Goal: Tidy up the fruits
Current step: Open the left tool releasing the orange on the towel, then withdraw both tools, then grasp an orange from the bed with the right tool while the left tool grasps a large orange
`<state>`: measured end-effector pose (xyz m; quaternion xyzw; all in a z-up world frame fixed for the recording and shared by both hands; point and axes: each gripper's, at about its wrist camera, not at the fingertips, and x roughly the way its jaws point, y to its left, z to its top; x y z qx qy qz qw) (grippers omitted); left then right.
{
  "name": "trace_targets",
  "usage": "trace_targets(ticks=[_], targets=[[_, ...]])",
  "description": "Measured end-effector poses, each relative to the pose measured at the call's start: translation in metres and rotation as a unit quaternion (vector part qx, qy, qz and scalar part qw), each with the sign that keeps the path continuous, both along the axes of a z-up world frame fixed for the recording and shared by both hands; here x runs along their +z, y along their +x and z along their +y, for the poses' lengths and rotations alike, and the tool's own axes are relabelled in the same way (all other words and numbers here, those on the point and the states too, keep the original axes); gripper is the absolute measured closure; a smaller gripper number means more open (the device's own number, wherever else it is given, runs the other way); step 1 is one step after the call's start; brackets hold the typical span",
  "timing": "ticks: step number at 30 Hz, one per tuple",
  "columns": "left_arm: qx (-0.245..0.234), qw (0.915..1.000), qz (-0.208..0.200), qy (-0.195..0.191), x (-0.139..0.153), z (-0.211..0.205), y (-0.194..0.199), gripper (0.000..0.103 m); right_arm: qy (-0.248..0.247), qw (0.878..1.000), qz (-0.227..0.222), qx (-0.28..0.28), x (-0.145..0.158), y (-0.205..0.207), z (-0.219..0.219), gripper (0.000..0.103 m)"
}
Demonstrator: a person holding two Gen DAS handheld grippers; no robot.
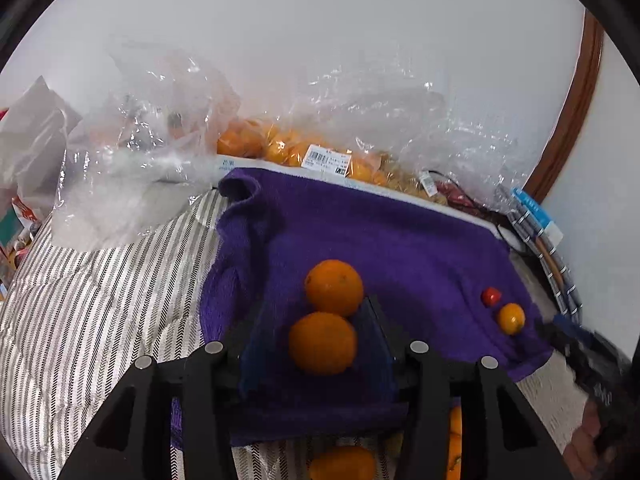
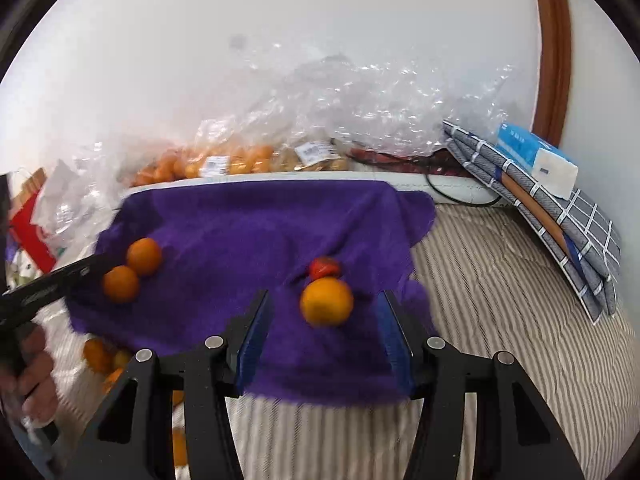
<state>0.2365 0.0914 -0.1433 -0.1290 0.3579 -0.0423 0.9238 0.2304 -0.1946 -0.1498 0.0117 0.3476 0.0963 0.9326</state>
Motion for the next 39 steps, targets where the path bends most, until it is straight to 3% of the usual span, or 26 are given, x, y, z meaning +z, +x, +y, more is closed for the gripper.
trace_targets(ticks=[5, 8, 14, 23, 29, 31, 39], targets=[[0.004, 0.9998, -0.012, -0.016, 0.007, 0.006, -0.006, 0.058, 0.016, 0.999, 0.015, 0.036, -0.002, -0.038, 0.017, 0.049], [0.011, 0.9996, -0.027, -0.002, 0.017, 0.008, -0.015, 0.058, 0.031, 0.996, 0.032, 0.073, -0.013, -0.063, 0.031, 0.049], [0.023, 0.999, -0.037, 0.006, 0.039, 0.021, -0.049, 0.057, -0.01, 0.993, 0.039, 0.115, -0.031, -0.098, 0.052, 0.049], [0.047, 0.9981, 0.013, 0.038, 0.016, 0.043, -0.099, 0.056, -0.076, 0.988, 0.039, 0.13, -0.049, -0.094, 0.08, 0.049], [0.062, 0.9974, 0.01, 0.035, -0.005, 0.052, -0.107, 0.056, -0.079, 0.989, 0.035, 0.121, -0.05, -0.079, 0.087, 0.052], [0.066, 0.9975, 0.006, 0.023, -0.011, 0.055, -0.106, 0.056, -0.079, 0.988, 0.05, 0.125, -0.054, -0.074, 0.087, 0.071], [0.045, 0.9989, 0.011, 0.011, -0.017, 0.05, -0.107, 0.056, -0.034, 0.995, 0.055, 0.074, -0.051, -0.076, 0.053, 0.071]])
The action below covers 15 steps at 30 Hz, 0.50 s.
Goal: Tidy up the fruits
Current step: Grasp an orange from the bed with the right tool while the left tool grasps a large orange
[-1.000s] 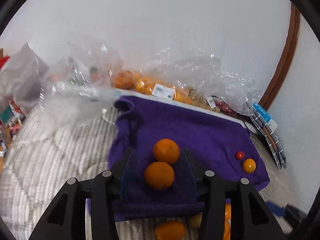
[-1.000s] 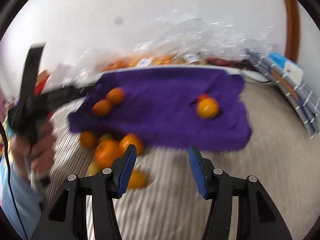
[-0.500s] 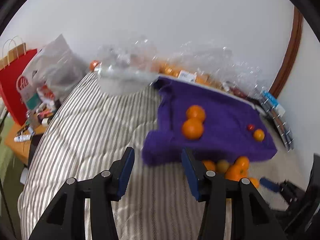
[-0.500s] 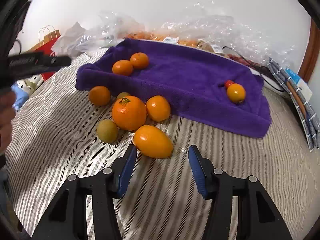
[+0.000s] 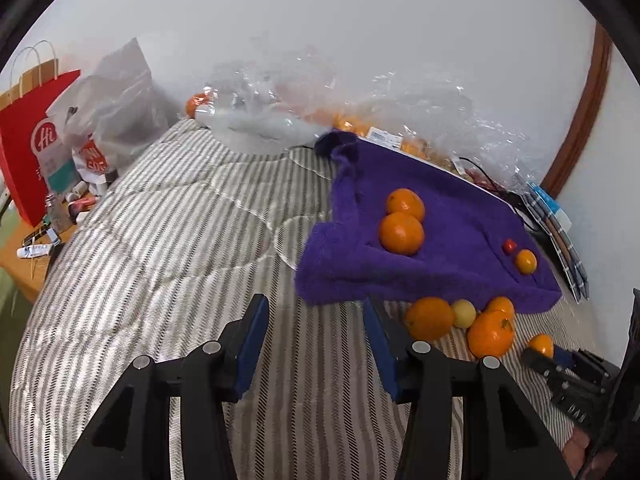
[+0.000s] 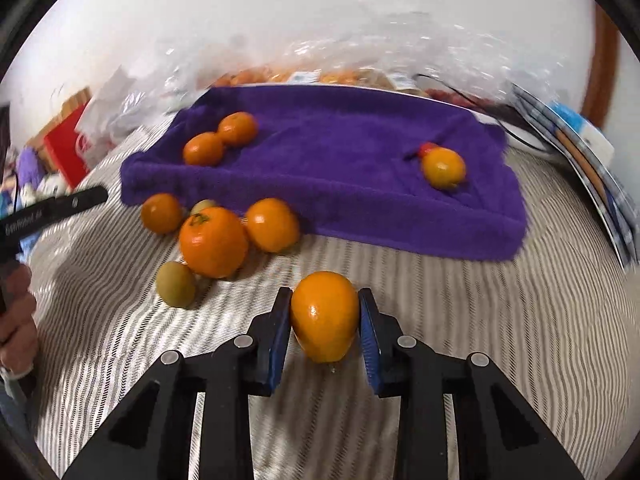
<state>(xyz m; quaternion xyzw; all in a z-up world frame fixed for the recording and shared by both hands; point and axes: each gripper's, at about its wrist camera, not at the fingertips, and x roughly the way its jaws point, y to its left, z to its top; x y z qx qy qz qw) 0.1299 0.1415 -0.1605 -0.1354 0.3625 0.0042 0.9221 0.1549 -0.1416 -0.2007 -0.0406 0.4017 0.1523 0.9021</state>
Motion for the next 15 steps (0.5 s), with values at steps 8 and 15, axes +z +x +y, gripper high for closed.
trace_targets(ticks=[8, 15], targets=[[-0.035, 0.9991, 0.013, 0.022, -0.002, -0.018, 0.003, 0.056, 0.013, 0.997, -0.015, -0.071, 0.004, -0.007, -0.041, 0.071], [-0.036, 0.9993, 0.004, 0.002, -0.001, -0.015, 0.0, 0.057, 0.013, 0.996, -0.013, -0.093, 0.003, -0.005, -0.051, 0.071]])
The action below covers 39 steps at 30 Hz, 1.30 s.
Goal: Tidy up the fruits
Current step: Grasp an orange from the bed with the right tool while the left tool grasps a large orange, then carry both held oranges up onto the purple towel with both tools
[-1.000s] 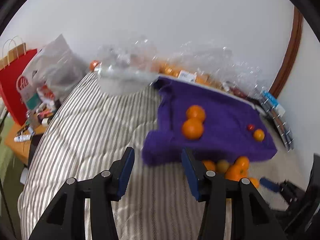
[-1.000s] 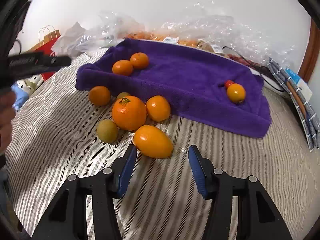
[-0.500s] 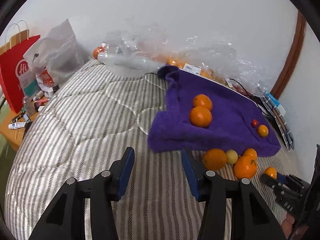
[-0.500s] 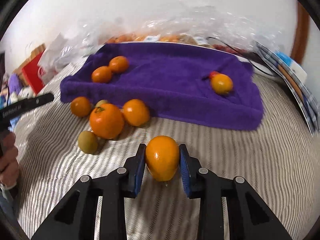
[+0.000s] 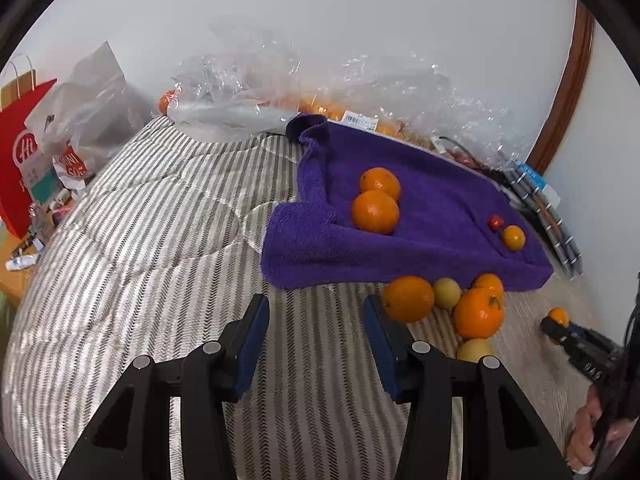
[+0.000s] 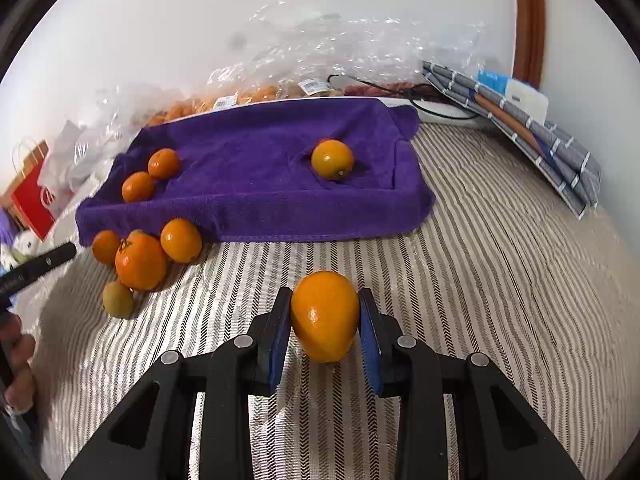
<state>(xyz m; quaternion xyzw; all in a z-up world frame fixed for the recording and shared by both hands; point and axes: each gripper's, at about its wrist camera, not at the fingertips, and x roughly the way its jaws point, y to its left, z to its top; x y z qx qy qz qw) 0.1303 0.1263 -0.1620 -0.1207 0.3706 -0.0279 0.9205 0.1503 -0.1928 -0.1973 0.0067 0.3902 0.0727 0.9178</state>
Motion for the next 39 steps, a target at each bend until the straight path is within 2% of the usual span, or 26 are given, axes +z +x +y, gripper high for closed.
trace_targets(ticks=[2, 5, 6, 8, 12, 15, 18, 21, 26, 29, 32, 39], targets=[[-0.011, 0.9999, -0.001, -0.008, 0.002, -0.003, -0.001, 0.058, -0.007, 1.0, -0.004, 0.015, 0.001, -0.001, 0.006, 0.071], [-0.039, 0.9975, 0.018, -0.056, 0.011, -0.01, -0.001, 0.061, -0.013, 1.0, -0.004, 0.019, 0.001, -0.001, 0.005, 0.071], [-0.04, 0.9977, 0.017, -0.053, 0.014, -0.014, 0.0, 0.061, -0.016, 1.0, -0.003, 0.016, 0.0, -0.001, 0.004, 0.071], [-0.031, 0.9993, 0.014, -0.018, 0.021, -0.025, 0.002, 0.061, -0.018, 1.0, -0.004, 0.011, 0.001, -0.002, -0.001, 0.071], [-0.044, 0.9986, 0.025, -0.017, 0.019, -0.045, 0.012, 0.061, 0.003, 1.0, -0.004, -0.013, 0.001, -0.002, -0.022, 0.071], [-0.028, 0.9988, 0.038, 0.011, 0.008, -0.059, 0.025, 0.061, 0.029, 0.999, -0.001, -0.024, 0.0, -0.001, -0.035, 0.071], [-0.019, 0.9985, 0.045, 0.025, -0.003, -0.063, 0.033, 0.061, 0.04, 0.999, 0.005, -0.007, -0.001, 0.0, -0.034, 0.071], [-0.016, 0.9979, 0.055, 0.03, -0.012, -0.066, 0.039, 0.061, 0.03, 1.0, 0.006, 0.0, -0.001, 0.0, -0.028, 0.071], [-0.022, 0.9972, 0.049, 0.051, -0.013, -0.075, 0.04, 0.065, 0.033, 0.999, 0.01, 0.005, -0.003, 0.001, -0.027, 0.071], [-0.023, 0.9979, 0.047, 0.039, -0.012, -0.073, 0.039, 0.067, 0.03, 0.999, 0.011, 0.004, -0.003, 0.001, -0.027, 0.071], [-0.024, 0.9989, 0.038, 0.012, -0.011, -0.064, 0.037, 0.067, 0.028, 1.0, 0.01, 0.0, -0.003, 0.001, -0.027, 0.071], [-0.015, 0.9997, -0.014, -0.013, 0.0, -0.055, 0.024, 0.067, 0.03, 0.999, -0.011, -0.003, 0.002, -0.005, -0.029, 0.071]])
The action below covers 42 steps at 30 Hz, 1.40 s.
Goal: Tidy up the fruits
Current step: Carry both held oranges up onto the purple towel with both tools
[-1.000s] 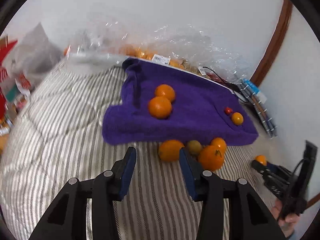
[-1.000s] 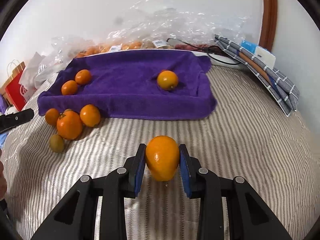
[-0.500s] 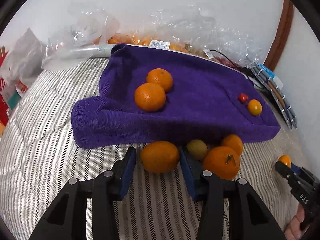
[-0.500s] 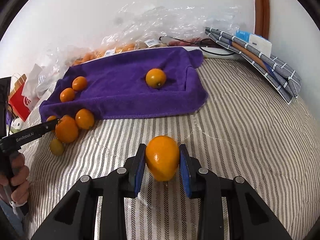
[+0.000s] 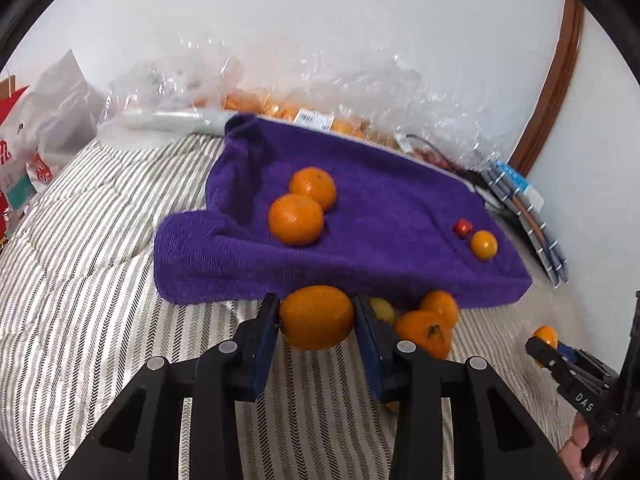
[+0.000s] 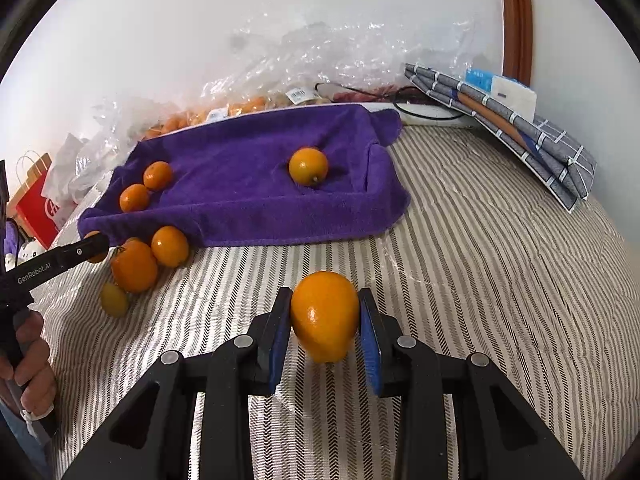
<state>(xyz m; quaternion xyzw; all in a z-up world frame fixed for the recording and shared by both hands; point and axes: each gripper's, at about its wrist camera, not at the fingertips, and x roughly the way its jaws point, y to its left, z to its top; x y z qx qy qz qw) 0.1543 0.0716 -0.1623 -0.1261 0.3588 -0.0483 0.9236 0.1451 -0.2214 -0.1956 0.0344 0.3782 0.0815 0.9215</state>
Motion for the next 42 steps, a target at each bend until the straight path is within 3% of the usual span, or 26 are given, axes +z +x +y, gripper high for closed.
trace_targets(ticks=[9, 36, 42], targets=[[-0.018, 0.999, -0.038, 0.012, 0.011, -0.009, -0.011, 0.067, 0.01, 1.0, -0.002, 0.004, 0.001, -0.001, -0.001, 0.071], [-0.007, 0.9981, -0.061, -0.003, 0.018, -0.005, -0.019, 0.067, 0.038, 0.999, -0.011, 0.001, 0.003, -0.005, -0.009, 0.071], [-0.006, 0.9987, -0.05, -0.007, 0.016, -0.003, -0.016, 0.067, 0.043, 0.999, -0.009, 0.005, 0.005, -0.005, -0.009, 0.071]])
